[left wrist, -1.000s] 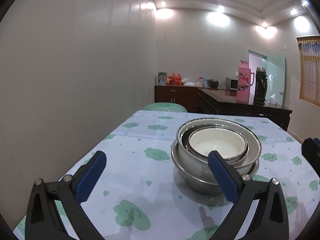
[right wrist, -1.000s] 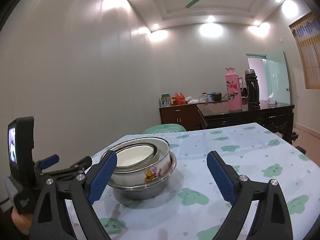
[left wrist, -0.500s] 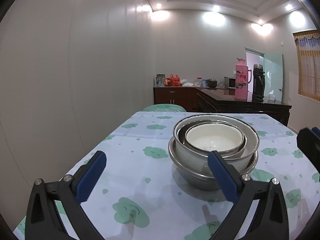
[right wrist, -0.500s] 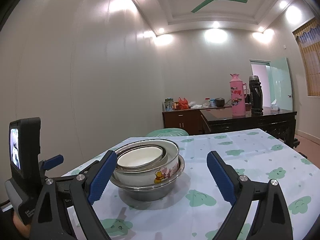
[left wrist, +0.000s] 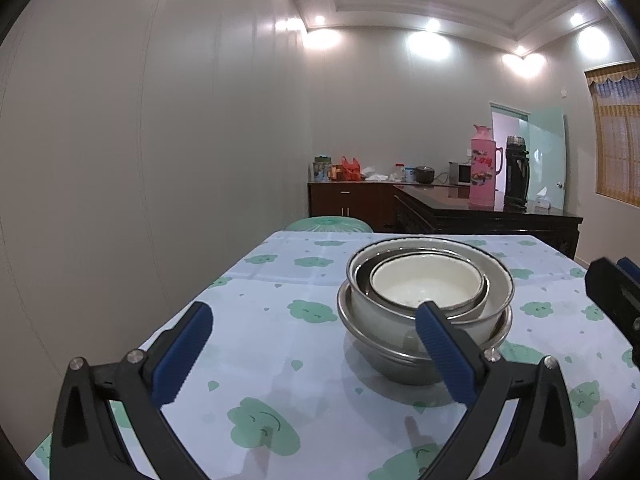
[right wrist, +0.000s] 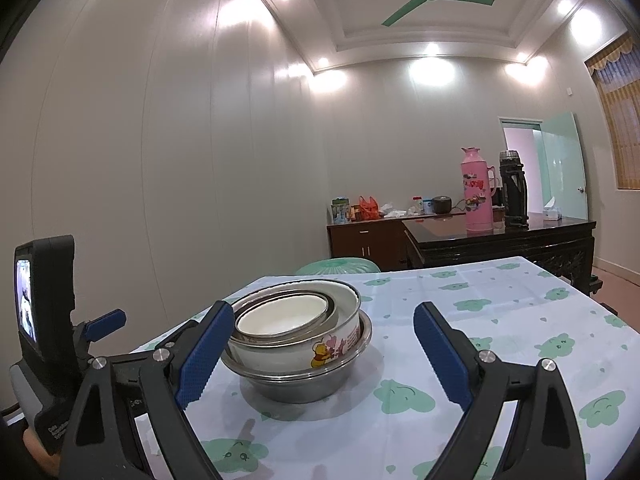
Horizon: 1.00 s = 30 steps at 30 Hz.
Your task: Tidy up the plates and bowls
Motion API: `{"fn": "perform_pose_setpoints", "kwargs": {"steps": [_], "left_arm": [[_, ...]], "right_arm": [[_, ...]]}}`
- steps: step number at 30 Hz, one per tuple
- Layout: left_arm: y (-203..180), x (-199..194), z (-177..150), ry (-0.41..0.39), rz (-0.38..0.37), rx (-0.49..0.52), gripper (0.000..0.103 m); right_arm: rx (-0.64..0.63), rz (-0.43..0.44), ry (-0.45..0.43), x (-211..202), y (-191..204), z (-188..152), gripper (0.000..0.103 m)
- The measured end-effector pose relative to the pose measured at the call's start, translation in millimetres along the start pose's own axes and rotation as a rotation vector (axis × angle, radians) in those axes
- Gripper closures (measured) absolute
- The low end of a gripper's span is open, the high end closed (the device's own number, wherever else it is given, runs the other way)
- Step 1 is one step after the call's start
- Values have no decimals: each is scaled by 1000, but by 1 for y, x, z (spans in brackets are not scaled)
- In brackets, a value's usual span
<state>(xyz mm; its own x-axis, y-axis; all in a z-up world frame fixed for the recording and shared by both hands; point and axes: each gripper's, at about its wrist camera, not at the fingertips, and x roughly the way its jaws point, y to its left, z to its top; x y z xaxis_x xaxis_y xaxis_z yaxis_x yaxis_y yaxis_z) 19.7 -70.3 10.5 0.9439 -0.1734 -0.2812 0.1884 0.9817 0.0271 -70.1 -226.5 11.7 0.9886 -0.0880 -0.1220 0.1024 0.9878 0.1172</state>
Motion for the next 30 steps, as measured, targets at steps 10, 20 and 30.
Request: {"fn": "perform_pose_setpoints", "kwargs": {"steps": [10,20,30], "left_arm": [[-2,-1,1,-6,-3,12,0],[-2,-2,3,-7,-9,11,0],[-2,-2,3,-7,-9,11,0]], "right_arm": [[-6,5,-7,2,3,-1,10],[-15,6,-13,-1,5,-2,10],[-16,6,-14,-2,6,-2,10]]}}
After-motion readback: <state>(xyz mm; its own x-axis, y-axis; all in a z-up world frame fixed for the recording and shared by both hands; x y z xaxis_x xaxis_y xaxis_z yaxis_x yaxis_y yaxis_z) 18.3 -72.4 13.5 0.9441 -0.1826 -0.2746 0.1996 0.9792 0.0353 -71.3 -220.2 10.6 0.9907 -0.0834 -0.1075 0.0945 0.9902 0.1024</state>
